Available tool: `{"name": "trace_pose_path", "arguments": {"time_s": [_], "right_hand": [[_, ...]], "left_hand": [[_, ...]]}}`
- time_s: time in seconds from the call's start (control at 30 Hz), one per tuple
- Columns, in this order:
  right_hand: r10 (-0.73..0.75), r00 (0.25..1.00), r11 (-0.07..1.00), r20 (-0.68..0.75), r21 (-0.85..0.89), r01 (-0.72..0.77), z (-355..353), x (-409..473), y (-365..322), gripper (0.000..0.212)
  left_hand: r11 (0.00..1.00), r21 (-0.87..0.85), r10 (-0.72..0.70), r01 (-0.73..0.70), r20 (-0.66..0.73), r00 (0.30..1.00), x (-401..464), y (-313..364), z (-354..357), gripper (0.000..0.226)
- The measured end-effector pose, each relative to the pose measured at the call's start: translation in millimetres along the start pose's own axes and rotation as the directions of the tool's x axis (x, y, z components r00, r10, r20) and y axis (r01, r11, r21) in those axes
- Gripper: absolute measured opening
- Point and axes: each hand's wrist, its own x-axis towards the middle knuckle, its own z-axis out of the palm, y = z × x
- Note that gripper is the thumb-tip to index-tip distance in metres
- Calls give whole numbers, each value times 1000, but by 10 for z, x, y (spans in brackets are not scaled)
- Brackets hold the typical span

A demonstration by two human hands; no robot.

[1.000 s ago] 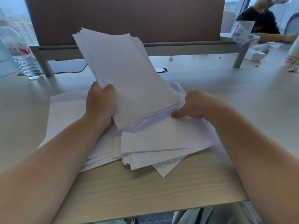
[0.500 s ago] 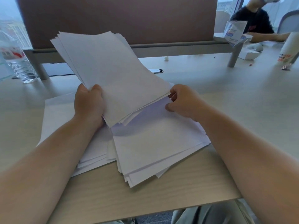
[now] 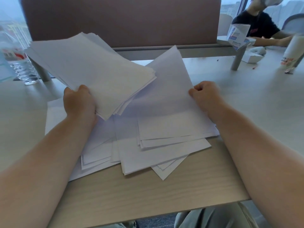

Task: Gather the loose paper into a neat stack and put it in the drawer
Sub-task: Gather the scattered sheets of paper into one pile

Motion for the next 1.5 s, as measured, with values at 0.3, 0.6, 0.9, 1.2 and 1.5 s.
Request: {"name": "trace_pose_path", "arguments": {"time_s": [0.3, 0.6, 0.9, 1.2, 1.5], "right_hand": [[194, 971, 941, -140, 305, -145, -147, 109, 33, 24], [181, 982, 837, 57, 516, -184, -5, 47, -35, 21], [109, 983, 914, -150, 404, -40, 79, 74, -45, 21], [65, 983, 918, -173, 395, 9, 295, -23, -57, 12], [85, 994, 865, 66, 490, -106, 369, -129, -118, 9]], "left_hand": [[990, -117, -88, 76, -99, 991, 7, 49, -28, 31], [998, 37, 50, -53, 72, 996, -50, 9, 5, 21], [974, 106, 135, -198, 430, 893, -290, 37, 105, 16], [960, 136, 137, -245, 535, 834, -462, 18, 138, 33], [903, 173, 205, -394, 632, 747, -474, -13, 115, 10]]}}
